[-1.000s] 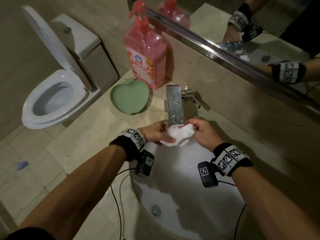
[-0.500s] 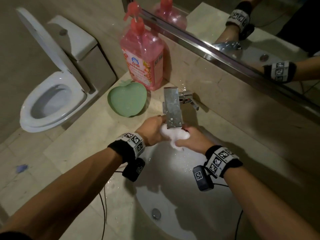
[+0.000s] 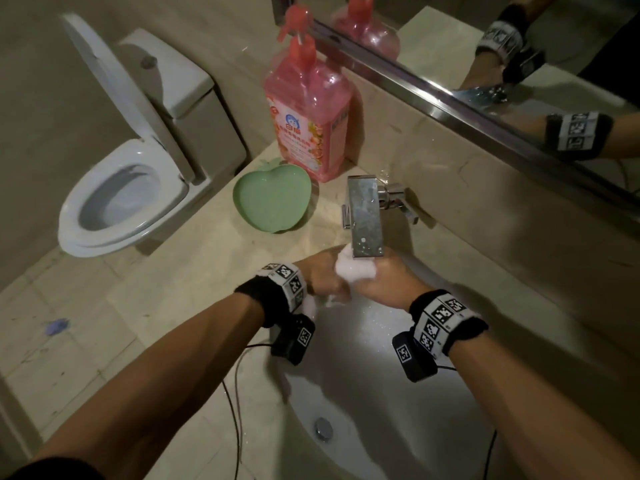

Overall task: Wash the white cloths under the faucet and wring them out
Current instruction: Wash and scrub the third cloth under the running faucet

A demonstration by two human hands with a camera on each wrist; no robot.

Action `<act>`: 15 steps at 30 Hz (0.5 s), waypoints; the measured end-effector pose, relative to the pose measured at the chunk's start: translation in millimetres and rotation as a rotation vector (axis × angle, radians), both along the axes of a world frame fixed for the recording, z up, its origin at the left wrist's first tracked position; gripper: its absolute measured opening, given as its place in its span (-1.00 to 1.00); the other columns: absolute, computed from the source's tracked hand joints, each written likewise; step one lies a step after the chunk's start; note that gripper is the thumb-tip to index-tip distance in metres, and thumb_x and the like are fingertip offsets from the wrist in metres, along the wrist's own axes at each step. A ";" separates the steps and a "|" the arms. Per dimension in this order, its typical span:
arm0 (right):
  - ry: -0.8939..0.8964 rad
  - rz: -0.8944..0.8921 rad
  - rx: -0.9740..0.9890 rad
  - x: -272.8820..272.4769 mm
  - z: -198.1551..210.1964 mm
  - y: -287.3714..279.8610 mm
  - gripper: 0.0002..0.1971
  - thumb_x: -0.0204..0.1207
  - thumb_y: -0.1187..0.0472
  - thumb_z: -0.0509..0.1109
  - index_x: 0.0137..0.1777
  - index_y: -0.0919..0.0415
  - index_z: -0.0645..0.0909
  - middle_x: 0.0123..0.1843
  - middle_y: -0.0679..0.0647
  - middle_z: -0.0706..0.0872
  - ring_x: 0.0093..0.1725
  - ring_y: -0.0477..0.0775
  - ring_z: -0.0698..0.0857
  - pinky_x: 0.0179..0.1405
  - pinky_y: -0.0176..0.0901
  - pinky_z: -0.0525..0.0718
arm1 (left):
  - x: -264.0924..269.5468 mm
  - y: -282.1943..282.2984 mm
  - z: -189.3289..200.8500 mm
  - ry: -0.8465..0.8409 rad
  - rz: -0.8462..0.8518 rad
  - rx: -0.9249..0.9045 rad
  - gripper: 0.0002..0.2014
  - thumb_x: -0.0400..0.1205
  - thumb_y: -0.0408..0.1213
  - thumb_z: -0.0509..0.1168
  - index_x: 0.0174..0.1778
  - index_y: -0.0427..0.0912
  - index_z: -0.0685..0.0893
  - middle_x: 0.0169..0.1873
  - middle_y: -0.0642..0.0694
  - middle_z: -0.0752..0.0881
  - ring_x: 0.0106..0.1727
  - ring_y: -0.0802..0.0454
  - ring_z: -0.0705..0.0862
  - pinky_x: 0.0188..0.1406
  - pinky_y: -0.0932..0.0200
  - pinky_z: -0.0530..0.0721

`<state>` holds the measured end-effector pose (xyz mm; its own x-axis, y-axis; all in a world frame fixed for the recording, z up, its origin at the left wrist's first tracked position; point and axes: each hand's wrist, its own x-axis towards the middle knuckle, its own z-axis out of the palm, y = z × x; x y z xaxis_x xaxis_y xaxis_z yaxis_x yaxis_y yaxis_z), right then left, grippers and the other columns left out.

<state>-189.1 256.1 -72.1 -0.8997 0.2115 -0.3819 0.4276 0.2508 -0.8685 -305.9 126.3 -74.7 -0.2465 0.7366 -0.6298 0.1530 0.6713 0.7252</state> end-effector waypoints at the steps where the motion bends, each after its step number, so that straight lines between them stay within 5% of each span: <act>1: 0.001 -0.004 -0.045 4.9 6.4 2.2 -0.53 0.32 0.19 0.55 0.26 -0.01 0.66 0.13 -0.03 0.78 0.20 0.00 0.76 0.20 -0.23 0.71 | 3.5 5.1 -1.2 0.074 -0.024 0.000 -0.35 0.32 -0.44 0.55 0.35 -0.13 0.57 -0.06 -0.04 0.77 -0.14 0.04 0.78 -0.18 -0.01 0.82; 4: -0.103 -0.086 -0.104 20.6 8.8 20.3 -0.38 0.46 0.39 0.52 0.51 0.18 0.45 0.35 0.14 0.71 0.34 0.17 0.70 0.42 0.12 0.65 | 8.7 19.2 -0.1 0.343 -0.212 0.016 -0.69 0.50 -0.34 0.45 0.17 -0.14 0.68 -0.03 0.03 0.68 -0.14 0.09 0.66 -0.01 0.11 0.67; 5: -0.143 -0.091 -0.083 24.9 8.3 26.3 -0.30 0.46 0.39 0.54 0.57 0.15 0.37 0.36 0.08 0.69 0.31 0.11 0.70 0.37 -0.01 0.68 | 10.7 23.1 0.9 0.421 -0.263 0.010 -0.77 0.55 -0.30 0.40 0.12 -0.13 0.69 0.01 -0.01 0.70 -0.07 0.02 0.65 0.03 0.13 0.65; 7: -0.169 -0.041 0.031 32.0 8.9 30.8 -0.24 0.40 0.34 0.60 0.56 0.03 0.34 0.22 -0.16 0.66 0.12 -0.31 0.67 -0.04 -0.63 0.59 | 14.6 27.9 3.3 0.548 -0.296 0.016 -0.81 0.60 -0.27 0.33 0.12 -0.13 0.70 0.11 -0.16 0.75 0.08 -0.13 0.70 0.11 0.10 0.67; 9: -0.173 -0.028 0.127 31.3 5.1 29.4 -0.46 0.37 0.31 0.63 0.31 0.03 0.53 0.03 -0.19 0.69 -0.10 -0.51 0.66 -0.27 -0.69 0.53 | 16.8 28.1 4.1 0.632 -0.262 0.062 -0.76 0.62 -0.25 0.31 0.19 -0.10 0.71 0.13 -0.16 0.74 0.12 -0.16 0.71 0.13 0.06 0.70; 12: -0.197 -0.006 0.189 22.9 0.0 18.9 -0.63 0.34 0.23 0.68 0.14 0.15 0.75 0.03 0.02 0.83 0.02 -0.10 0.79 0.03 -0.18 0.77 | 15.0 20.0 10.5 0.639 -0.230 0.120 -0.68 0.53 -0.08 0.40 0.20 0.01 0.68 0.08 -0.04 0.72 0.06 -0.07 0.71 -0.01 0.12 0.68; 15: -0.065 0.053 0.413 12.1 -9.5 1.5 -0.67 0.34 0.27 0.64 0.13 0.19 0.80 0.03 0.13 0.85 0.01 0.14 0.79 0.00 -0.17 0.69 | 8.6 9.9 11.6 0.563 -0.374 -0.012 -0.40 0.41 0.03 0.44 0.37 -0.03 0.53 0.12 -0.03 0.68 0.06 -0.05 0.66 0.06 0.13 0.65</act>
